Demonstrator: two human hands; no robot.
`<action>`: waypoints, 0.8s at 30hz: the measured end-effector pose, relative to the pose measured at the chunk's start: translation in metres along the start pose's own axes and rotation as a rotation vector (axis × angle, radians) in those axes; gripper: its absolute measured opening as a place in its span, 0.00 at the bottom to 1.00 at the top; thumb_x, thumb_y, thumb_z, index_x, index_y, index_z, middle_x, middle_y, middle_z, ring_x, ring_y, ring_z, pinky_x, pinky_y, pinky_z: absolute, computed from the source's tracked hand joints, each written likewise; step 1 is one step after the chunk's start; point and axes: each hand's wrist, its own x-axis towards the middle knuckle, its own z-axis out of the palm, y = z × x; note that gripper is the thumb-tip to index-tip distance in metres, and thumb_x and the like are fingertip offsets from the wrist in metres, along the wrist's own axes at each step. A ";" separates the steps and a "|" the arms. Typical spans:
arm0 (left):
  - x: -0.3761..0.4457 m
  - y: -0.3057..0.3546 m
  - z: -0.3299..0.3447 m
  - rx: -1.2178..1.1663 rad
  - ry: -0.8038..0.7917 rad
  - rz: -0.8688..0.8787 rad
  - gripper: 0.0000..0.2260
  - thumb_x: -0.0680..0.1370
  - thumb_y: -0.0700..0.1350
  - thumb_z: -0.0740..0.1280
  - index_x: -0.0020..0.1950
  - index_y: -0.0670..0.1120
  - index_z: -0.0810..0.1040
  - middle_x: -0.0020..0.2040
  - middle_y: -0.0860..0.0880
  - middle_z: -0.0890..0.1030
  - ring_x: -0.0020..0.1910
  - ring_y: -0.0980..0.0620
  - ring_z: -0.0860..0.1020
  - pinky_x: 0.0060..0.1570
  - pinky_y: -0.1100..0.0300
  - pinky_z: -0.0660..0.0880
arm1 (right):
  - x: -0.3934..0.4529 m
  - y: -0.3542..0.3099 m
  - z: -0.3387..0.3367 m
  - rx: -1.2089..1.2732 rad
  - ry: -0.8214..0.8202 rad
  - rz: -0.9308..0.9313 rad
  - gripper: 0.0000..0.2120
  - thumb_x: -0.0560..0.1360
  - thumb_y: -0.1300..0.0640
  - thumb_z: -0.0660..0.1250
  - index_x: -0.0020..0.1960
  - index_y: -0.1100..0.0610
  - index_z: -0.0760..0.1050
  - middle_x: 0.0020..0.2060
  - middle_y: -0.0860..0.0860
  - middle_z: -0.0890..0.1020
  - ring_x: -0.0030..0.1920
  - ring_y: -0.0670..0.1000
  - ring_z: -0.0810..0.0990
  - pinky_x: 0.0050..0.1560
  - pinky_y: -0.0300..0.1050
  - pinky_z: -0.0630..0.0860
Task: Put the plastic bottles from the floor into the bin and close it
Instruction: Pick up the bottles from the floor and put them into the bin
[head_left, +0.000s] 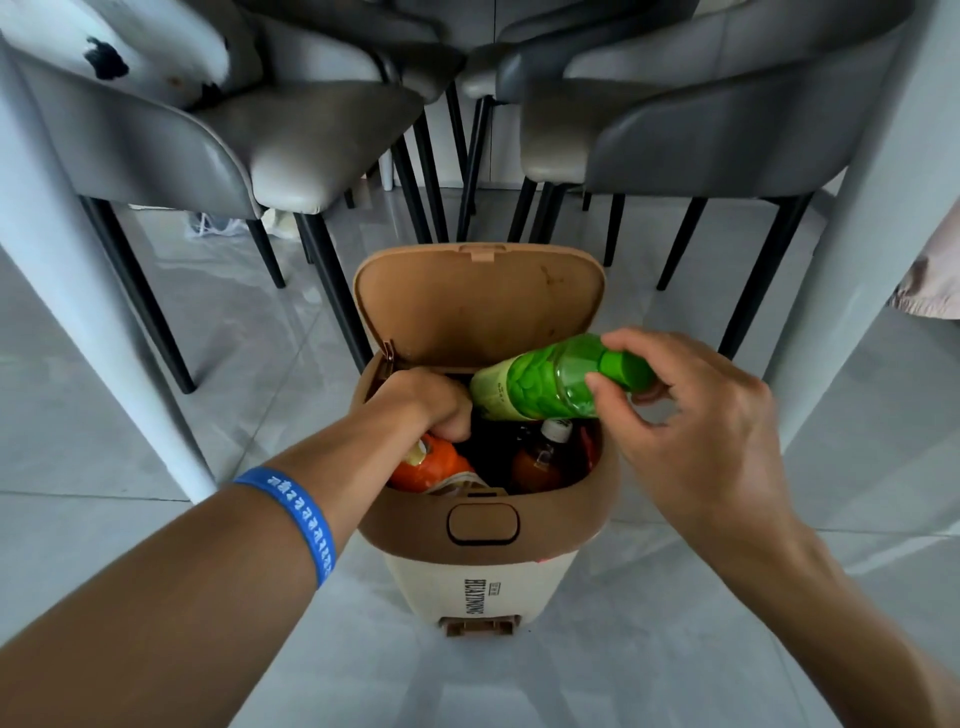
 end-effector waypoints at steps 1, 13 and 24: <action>-0.005 0.000 -0.002 -0.017 -0.004 0.010 0.18 0.78 0.50 0.66 0.67 0.47 0.75 0.63 0.44 0.78 0.58 0.41 0.78 0.60 0.46 0.75 | 0.000 -0.001 0.001 0.004 0.013 -0.006 0.13 0.75 0.58 0.72 0.57 0.60 0.80 0.47 0.54 0.85 0.44 0.53 0.83 0.42 0.53 0.82; -0.035 -0.002 0.010 -0.051 -0.007 0.100 0.22 0.77 0.58 0.64 0.66 0.48 0.75 0.58 0.46 0.79 0.55 0.43 0.79 0.56 0.49 0.77 | 0.008 -0.005 -0.003 0.017 0.121 0.028 0.12 0.76 0.57 0.71 0.58 0.59 0.80 0.47 0.54 0.85 0.43 0.53 0.83 0.41 0.52 0.82; -0.087 -0.041 -0.028 0.165 -0.131 0.162 0.30 0.73 0.54 0.75 0.73 0.55 0.70 0.64 0.54 0.72 0.63 0.50 0.72 0.56 0.58 0.70 | 0.018 0.001 -0.023 0.018 0.079 0.126 0.14 0.77 0.52 0.69 0.60 0.57 0.79 0.45 0.53 0.84 0.40 0.49 0.79 0.42 0.42 0.76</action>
